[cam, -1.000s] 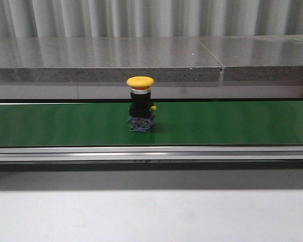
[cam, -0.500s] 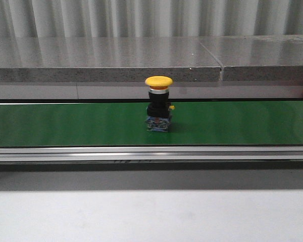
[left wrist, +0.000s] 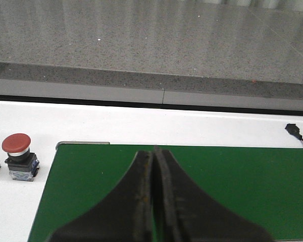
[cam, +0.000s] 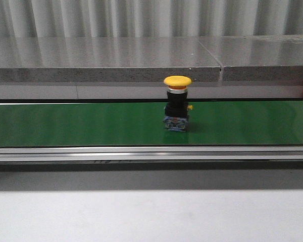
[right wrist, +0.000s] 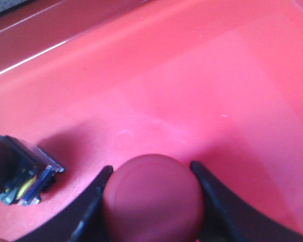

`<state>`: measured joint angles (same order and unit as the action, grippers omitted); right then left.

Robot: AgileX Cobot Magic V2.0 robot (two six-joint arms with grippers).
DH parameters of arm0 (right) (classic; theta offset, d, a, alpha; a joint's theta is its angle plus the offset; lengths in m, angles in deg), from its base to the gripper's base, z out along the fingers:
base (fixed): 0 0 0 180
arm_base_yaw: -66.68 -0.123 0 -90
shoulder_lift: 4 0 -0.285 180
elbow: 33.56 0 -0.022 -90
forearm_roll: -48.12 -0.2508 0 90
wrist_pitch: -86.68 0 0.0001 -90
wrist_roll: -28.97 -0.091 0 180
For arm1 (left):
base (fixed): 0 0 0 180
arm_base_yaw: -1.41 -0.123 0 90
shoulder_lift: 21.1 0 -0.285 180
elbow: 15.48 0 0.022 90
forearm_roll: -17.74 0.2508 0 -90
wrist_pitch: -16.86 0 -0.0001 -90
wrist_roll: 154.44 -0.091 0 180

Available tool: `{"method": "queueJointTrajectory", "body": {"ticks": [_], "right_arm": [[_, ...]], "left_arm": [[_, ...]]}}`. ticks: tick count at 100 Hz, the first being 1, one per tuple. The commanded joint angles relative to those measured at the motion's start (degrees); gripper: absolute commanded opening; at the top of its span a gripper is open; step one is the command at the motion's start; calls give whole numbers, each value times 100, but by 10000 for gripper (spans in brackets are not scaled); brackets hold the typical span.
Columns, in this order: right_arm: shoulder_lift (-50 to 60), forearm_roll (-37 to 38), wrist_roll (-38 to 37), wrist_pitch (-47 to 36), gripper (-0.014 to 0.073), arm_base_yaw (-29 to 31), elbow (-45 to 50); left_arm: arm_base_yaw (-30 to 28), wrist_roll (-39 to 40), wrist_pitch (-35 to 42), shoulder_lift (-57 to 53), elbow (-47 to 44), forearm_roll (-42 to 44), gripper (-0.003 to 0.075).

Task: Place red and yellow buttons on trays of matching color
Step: 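Carry the red button into the red tray and release it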

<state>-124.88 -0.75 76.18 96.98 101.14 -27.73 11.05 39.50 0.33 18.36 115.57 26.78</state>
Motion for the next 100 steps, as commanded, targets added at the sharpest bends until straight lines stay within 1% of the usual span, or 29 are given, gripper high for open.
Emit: {"method": "queueJointTrajectory", "body": {"ticks": [1,10,16,38,55,81,100], "right_arm": [[296,-25,68,-221,450,21,-177],[332,-25,68,-227,557,21,-177],[383,-25,68,-257,587,21,-177],[723,-25,68,-345,584,21,-177],[1183,-31,68,-276,584,21,-177],[2098,-26,68,889,582,-89,-159],[2792,98,68,1658,582,-513,-159]], "left_arm": [[44,20,402,1,153,12,-21],[44,20,402,1,153,12,-21],[44,20,402,1,153,12,-21],[44,20,402,1,153,12,-21],[44,20,402,1,153,12,-21],[44,20,402,1,153,12,-21],[44,20,402,1,153,12,-21]]}}
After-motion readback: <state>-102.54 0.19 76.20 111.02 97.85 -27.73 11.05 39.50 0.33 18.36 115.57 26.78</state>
